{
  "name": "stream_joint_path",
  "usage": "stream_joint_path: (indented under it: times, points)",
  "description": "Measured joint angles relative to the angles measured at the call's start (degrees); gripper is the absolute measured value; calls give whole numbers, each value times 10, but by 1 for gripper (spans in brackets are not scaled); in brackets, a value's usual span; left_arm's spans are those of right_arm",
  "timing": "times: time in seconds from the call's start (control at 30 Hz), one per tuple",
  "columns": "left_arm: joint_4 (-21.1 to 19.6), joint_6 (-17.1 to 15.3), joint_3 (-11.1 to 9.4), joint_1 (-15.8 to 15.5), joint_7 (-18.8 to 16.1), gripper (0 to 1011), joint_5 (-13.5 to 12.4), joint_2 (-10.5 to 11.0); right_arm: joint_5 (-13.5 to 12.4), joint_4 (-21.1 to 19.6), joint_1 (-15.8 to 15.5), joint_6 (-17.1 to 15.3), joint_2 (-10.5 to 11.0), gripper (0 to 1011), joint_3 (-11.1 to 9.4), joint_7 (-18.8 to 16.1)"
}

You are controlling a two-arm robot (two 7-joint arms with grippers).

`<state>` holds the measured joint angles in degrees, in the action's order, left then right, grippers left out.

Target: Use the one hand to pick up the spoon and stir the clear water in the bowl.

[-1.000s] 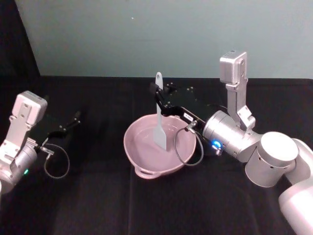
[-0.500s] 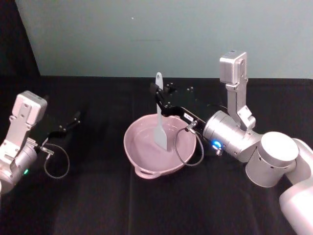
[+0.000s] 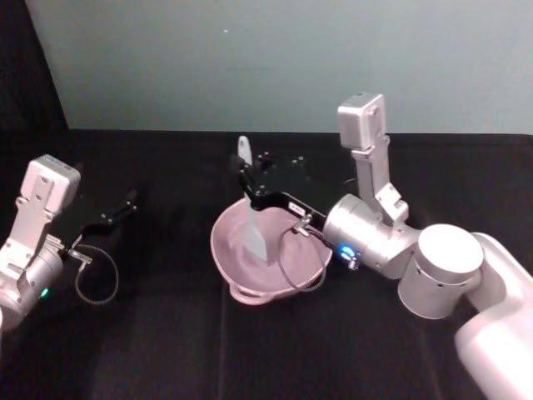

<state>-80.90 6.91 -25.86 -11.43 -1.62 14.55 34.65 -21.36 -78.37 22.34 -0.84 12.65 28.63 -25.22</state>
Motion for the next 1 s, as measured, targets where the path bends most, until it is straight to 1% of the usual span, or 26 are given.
stream_joint_path:
  times: [0.03,0.1,0.2,0.33,0.5,0.63,0.67,0.73,0.83,0.87,1.0]
  points:
    - [0,0,0,0,0,1011,0,0,0,0,0,0,0,116,0,0]
    - [0,0,0,0,0,1011,0,0,0,12,10,3,-12,116,5,-1]
    - [0,0,0,0,0,1011,0,0,0,25,19,7,-21,116,7,-2]
    - [0,0,0,0,0,1011,0,0,1,52,37,13,-35,116,7,-1]
    - [0,0,0,0,0,1011,0,0,2,74,50,18,-41,116,1,2]
    - [0,0,0,0,0,1011,0,0,2,83,55,19,-38,116,-11,8]
    - [0,0,0,0,0,1011,0,0,2,83,55,19,-38,116,-11,8]
    - [0,0,0,0,0,1011,0,0,2,81,53,19,-33,114,-18,11]
    - [0,0,0,0,0,1011,0,0,1,68,42,17,-22,114,-27,14]
    - [0,0,0,0,0,1011,0,0,1,68,42,17,-22,116,-27,14]
    - [0,0,0,0,0,1011,0,0,-4,37,18,12,-7,116,-36,17]
